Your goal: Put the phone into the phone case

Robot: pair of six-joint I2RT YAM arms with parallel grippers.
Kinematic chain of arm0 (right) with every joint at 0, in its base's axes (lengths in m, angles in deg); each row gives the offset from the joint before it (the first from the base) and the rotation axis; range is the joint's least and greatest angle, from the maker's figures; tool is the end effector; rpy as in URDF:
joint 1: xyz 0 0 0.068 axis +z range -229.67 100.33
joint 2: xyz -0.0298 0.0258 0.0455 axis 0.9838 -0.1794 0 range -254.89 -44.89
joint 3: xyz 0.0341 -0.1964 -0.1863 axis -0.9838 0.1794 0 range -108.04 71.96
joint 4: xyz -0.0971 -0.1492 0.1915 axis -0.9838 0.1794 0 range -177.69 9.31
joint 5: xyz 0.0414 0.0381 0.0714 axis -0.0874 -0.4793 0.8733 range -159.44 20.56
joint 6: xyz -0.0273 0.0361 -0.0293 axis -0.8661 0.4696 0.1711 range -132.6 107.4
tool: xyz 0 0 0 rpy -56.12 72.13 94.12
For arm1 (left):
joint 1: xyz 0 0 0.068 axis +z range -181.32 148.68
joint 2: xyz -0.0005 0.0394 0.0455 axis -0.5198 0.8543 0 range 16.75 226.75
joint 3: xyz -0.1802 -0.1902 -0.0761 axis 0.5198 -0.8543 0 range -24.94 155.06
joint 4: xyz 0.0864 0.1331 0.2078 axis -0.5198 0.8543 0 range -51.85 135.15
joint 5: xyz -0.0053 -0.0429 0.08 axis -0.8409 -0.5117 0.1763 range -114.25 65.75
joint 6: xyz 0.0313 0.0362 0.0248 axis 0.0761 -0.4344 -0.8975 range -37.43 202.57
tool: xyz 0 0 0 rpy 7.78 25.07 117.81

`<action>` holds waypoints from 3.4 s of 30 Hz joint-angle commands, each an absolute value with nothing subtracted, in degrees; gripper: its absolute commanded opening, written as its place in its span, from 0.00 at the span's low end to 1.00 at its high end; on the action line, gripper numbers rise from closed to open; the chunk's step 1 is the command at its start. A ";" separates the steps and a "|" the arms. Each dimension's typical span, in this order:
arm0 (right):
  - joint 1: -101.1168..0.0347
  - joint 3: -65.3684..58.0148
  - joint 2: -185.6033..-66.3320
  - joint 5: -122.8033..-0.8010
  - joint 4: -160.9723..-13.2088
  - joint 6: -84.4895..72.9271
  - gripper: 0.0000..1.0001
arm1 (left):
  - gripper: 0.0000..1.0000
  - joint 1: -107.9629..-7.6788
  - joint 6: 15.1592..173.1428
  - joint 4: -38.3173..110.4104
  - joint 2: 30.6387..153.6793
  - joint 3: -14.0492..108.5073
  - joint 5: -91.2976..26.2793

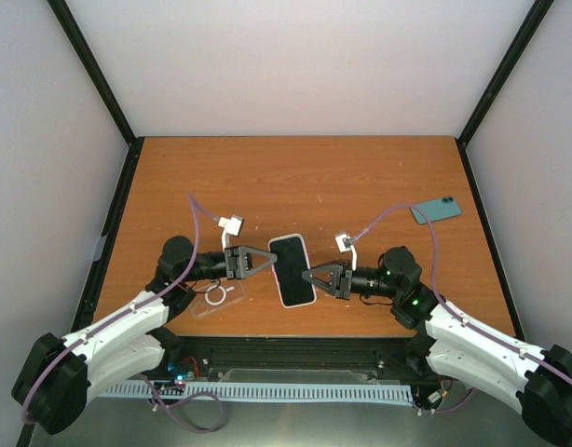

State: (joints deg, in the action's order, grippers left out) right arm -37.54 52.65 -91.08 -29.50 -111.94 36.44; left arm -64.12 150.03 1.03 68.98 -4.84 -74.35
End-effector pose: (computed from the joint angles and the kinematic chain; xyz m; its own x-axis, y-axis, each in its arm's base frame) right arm 0.1212 0.1405 0.2421 -0.7699 0.0843 -0.6326 -0.6233 0.1139 0.7737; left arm 0.1485 -0.1282 0.2512 -0.8862 -0.1335 -0.4436 0.4471 0.0045 -0.8945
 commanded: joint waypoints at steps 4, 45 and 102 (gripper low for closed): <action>-37.18 53.71 -89.93 -24.41 -118.15 36.52 0.03 | 0.67 -64.19 150.79 -5.24 69.20 -5.09 -73.99; -37.30 44.49 -97.08 -32.20 -107.89 36.30 0.44 | 0.00 -64.10 133.91 11.61 72.15 2.41 -84.61; -37.22 55.67 -89.83 -39.79 -105.73 40.84 0.03 | 0.53 -64.01 132.39 34.75 69.92 9.76 -56.89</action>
State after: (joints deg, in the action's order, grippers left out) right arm -36.95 57.39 -89.99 -33.89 -109.36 42.78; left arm -64.10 134.60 29.02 72.04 6.68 -62.29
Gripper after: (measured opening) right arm 0.086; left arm 0.414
